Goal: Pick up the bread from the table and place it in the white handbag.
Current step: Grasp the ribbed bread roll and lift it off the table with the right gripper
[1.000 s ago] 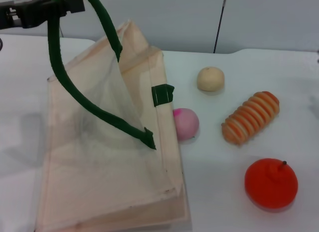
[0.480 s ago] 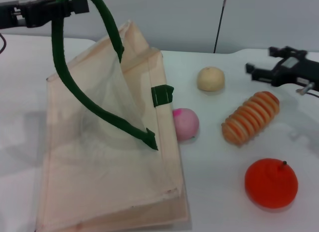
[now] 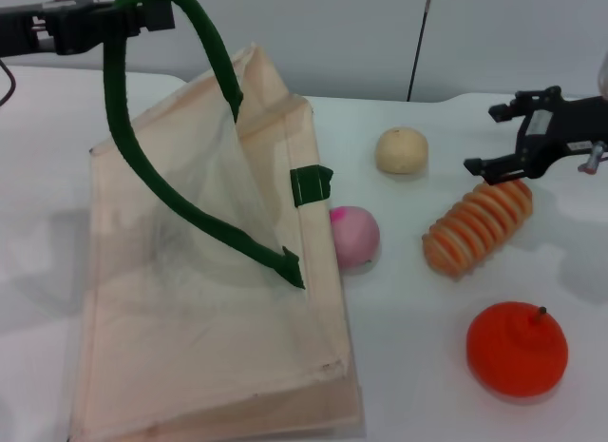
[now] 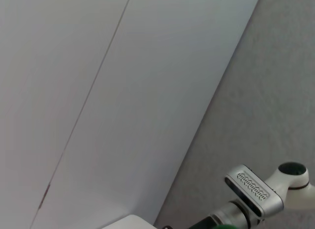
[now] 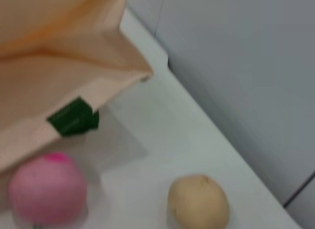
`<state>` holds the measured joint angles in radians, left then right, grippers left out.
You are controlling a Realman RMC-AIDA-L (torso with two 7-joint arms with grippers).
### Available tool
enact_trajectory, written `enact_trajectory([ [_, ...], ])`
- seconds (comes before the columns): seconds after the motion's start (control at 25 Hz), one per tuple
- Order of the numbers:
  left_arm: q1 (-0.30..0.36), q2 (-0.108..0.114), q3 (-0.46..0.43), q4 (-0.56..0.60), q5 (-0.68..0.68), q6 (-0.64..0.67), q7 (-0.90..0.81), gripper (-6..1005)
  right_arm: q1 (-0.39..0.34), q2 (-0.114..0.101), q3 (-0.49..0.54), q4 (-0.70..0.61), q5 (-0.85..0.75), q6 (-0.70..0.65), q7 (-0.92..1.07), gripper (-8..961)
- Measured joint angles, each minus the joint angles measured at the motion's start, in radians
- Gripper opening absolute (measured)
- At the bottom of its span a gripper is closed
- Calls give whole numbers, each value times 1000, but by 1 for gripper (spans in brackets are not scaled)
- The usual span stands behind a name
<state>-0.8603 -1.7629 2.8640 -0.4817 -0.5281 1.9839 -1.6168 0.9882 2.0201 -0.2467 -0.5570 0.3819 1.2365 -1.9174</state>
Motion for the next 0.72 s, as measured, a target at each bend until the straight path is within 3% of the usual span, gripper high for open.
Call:
enact_trajectory([
  [0.52, -4, -4, 0, 0, 18, -11, -2, 97, -41, 5, -407, -92, -3, 12, 138, 870],
  [0.72, -6, -5, 0, 0, 25, -15, -3, 97, -46, 8, -473, -113, 4, 24, 170, 868],
])
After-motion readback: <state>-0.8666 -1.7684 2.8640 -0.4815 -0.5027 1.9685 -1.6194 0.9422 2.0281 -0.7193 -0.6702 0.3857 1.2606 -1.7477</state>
